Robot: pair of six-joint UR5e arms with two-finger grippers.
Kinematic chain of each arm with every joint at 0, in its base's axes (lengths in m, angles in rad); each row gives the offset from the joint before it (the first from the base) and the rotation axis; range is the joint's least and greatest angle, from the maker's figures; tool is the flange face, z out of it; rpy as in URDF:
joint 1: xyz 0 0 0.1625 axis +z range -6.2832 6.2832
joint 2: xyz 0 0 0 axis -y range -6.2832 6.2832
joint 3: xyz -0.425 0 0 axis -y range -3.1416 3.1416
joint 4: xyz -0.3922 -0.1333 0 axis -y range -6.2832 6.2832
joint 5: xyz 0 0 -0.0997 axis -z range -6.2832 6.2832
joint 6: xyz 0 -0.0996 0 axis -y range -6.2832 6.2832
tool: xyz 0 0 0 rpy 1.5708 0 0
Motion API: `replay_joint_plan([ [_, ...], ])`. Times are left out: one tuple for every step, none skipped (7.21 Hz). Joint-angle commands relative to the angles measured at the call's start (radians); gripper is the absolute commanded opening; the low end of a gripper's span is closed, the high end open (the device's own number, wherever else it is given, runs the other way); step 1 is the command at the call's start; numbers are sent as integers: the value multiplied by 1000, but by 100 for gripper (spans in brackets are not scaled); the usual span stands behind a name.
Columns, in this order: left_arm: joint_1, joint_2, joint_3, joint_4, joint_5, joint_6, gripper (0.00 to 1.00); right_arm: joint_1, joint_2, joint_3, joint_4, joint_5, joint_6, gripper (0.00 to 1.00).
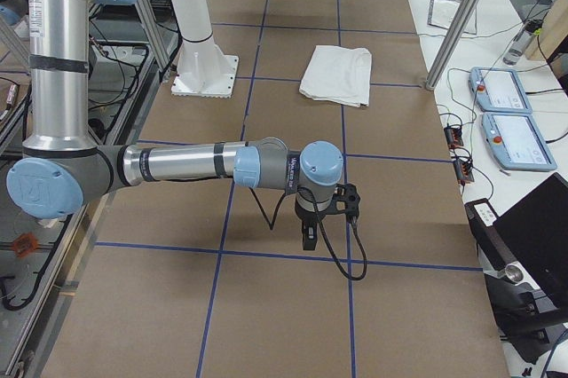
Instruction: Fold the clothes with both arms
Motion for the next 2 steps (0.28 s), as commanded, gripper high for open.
replay_joint_plan([
  [0,0,-2,0,0,0,100,-1,0,-1,1,0,0,100],
  [0,0,-2,0,0,0,100,2,0,0,1,2,0,100],
])
